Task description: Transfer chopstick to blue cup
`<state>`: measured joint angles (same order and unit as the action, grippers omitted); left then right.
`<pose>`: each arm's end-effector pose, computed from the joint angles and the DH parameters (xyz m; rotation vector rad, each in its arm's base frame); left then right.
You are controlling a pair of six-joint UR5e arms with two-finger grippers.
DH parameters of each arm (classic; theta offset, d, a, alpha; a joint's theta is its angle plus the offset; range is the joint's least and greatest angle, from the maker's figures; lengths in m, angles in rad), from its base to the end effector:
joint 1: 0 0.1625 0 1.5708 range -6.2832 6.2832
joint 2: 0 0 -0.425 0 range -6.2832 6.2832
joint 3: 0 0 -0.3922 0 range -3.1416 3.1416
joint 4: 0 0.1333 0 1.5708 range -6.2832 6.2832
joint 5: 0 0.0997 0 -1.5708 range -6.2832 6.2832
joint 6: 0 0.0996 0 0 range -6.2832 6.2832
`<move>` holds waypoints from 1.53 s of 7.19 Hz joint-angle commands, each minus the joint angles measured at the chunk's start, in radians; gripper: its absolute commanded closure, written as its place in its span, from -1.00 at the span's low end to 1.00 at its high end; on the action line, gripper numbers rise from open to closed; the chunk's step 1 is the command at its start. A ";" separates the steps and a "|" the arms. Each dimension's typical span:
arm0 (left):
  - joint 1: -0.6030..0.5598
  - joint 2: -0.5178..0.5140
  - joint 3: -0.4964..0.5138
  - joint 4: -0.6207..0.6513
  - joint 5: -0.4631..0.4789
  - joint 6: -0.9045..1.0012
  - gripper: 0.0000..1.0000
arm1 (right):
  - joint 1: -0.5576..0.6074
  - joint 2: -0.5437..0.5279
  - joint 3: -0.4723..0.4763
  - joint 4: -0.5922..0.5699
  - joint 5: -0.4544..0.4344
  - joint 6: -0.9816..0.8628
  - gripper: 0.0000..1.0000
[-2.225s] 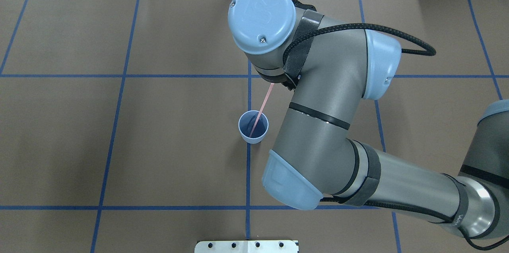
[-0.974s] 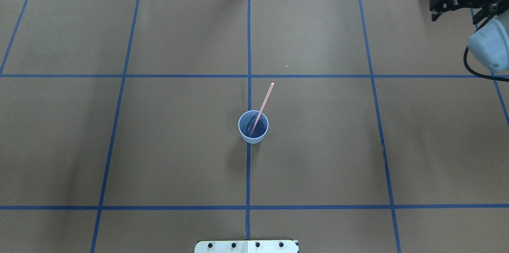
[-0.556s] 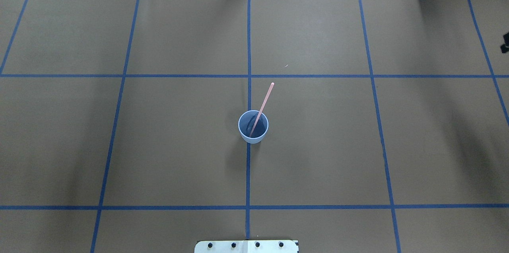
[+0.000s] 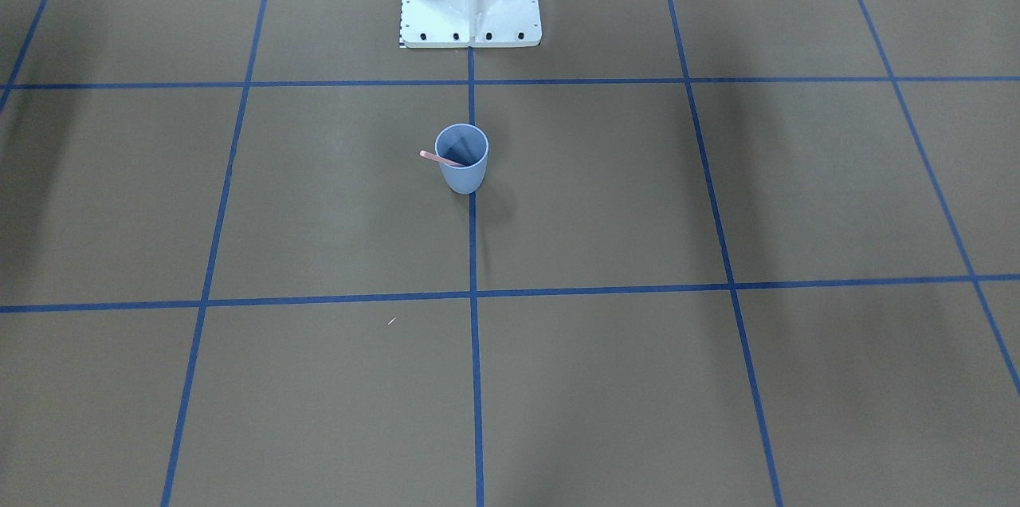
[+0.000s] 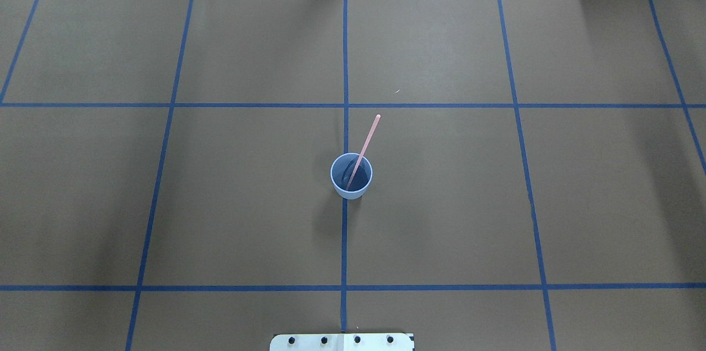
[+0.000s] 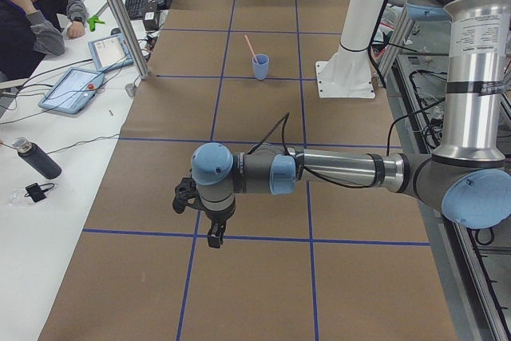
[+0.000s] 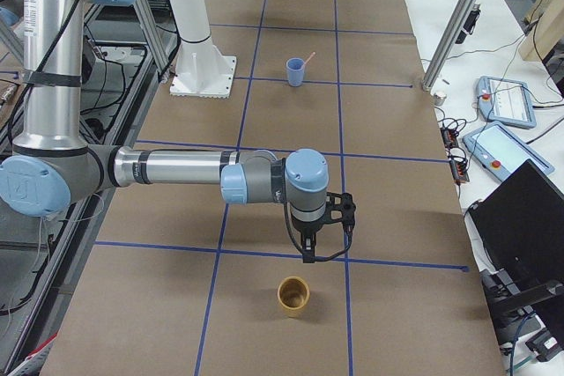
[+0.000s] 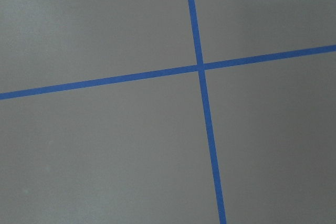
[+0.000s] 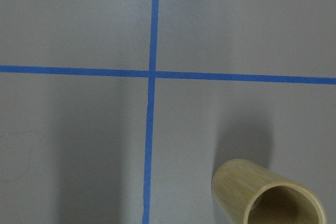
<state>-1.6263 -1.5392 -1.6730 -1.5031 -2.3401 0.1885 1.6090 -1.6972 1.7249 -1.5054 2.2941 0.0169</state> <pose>-0.0904 -0.4734 0.6309 0.0964 0.7638 0.1275 0.0843 -0.4418 0.6383 0.0967 -0.7218 0.0190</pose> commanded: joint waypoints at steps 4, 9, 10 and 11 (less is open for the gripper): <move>0.000 0.011 -0.001 -0.002 0.001 0.000 -0.98 | 0.019 -0.071 0.001 0.008 -0.047 -0.014 -1.00; 0.000 0.024 0.001 -0.002 -0.001 0.000 -0.98 | 0.017 -0.101 -0.004 0.013 0.005 0.000 -1.00; 0.000 0.024 0.001 -0.003 -0.001 0.000 -0.98 | 0.017 -0.101 -0.004 0.013 0.004 0.000 -1.00; 0.000 0.024 0.001 -0.002 -0.001 0.000 -0.98 | 0.017 -0.107 -0.002 0.013 0.004 -0.003 -1.00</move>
<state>-1.6260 -1.5163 -1.6720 -1.5057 -2.3406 0.1887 1.6261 -1.7985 1.7209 -1.4928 2.2974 0.0165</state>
